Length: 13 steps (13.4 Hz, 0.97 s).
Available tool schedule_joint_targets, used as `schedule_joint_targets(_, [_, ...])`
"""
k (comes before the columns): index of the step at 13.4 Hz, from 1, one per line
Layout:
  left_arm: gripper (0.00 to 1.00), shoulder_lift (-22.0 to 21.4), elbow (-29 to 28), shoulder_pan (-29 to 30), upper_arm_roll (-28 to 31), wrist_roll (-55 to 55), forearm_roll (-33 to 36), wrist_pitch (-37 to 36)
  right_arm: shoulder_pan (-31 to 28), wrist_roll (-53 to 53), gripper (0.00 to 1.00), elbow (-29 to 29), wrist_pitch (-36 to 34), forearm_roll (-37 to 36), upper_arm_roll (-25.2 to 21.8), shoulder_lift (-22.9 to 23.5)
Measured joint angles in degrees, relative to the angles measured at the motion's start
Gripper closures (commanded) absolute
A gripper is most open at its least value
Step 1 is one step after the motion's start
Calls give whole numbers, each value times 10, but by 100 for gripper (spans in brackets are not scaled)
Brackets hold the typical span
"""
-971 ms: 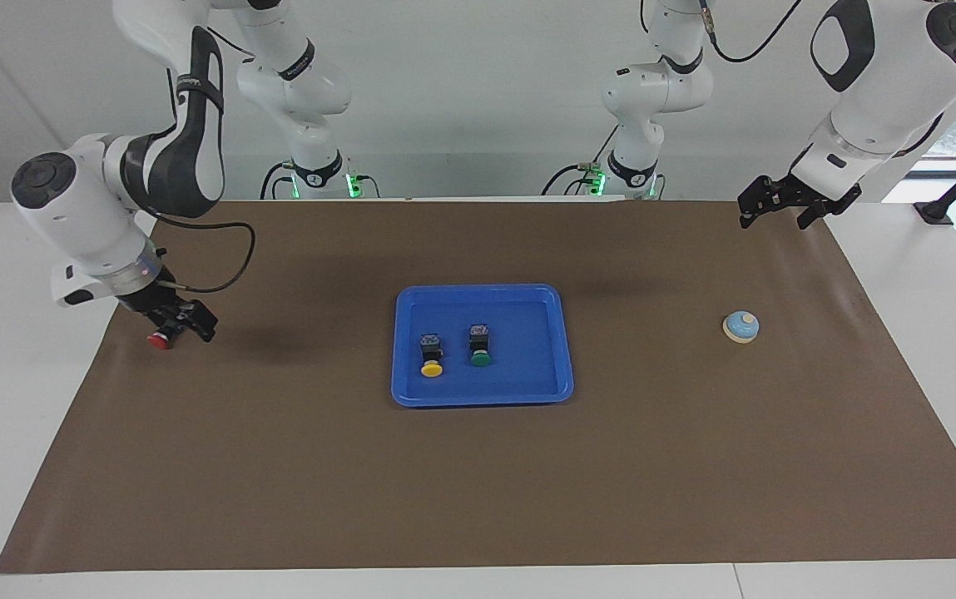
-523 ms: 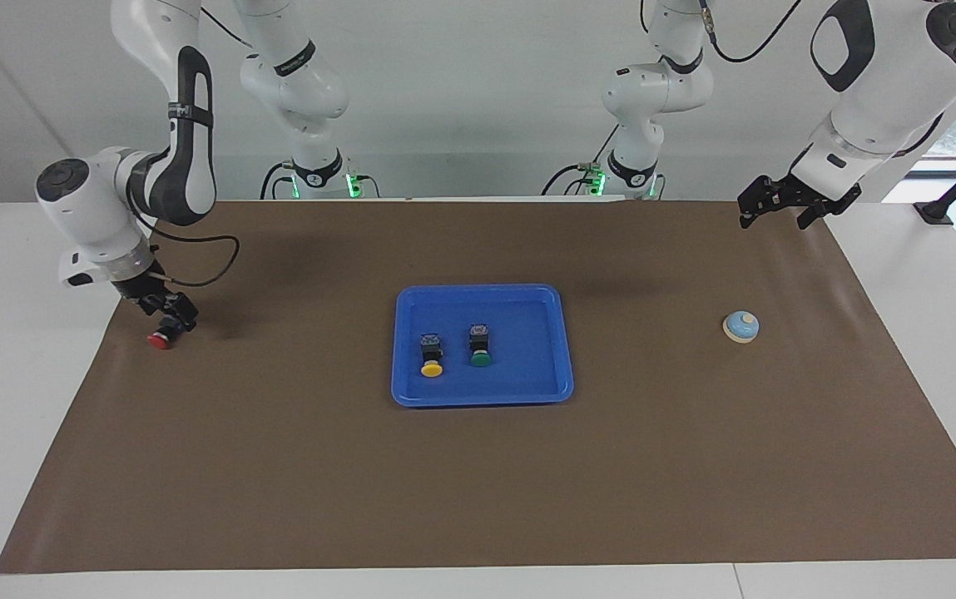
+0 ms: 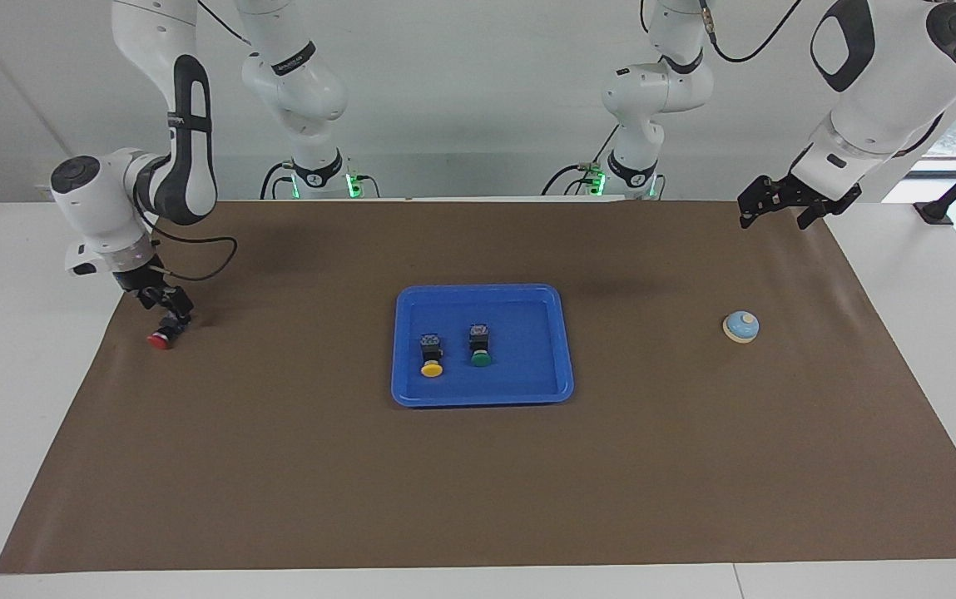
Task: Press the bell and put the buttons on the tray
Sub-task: 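Grasp the red-cap button with the right gripper, then carry the red-cap button into the tray beside the green one and release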
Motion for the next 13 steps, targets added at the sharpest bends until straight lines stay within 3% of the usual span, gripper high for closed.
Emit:
schedule_joint_targets(1, [0,0,0,0,0,0,0,0,-6,-8,35,-2,15,0,0,8])
schedule_joint_targets(3, [0,0,0,0,0,0,0,0,-12,-14,100,-2,30,0,0,21])
schedule_joint_targets(9, [0,0,0,0,0,0,0,0,2,-14,100,17,-10,0,9,16])
schedule_joint_targets(13, [0,0,0,0,0,0,0,0,69,18,100,116,-155,0,12,15])
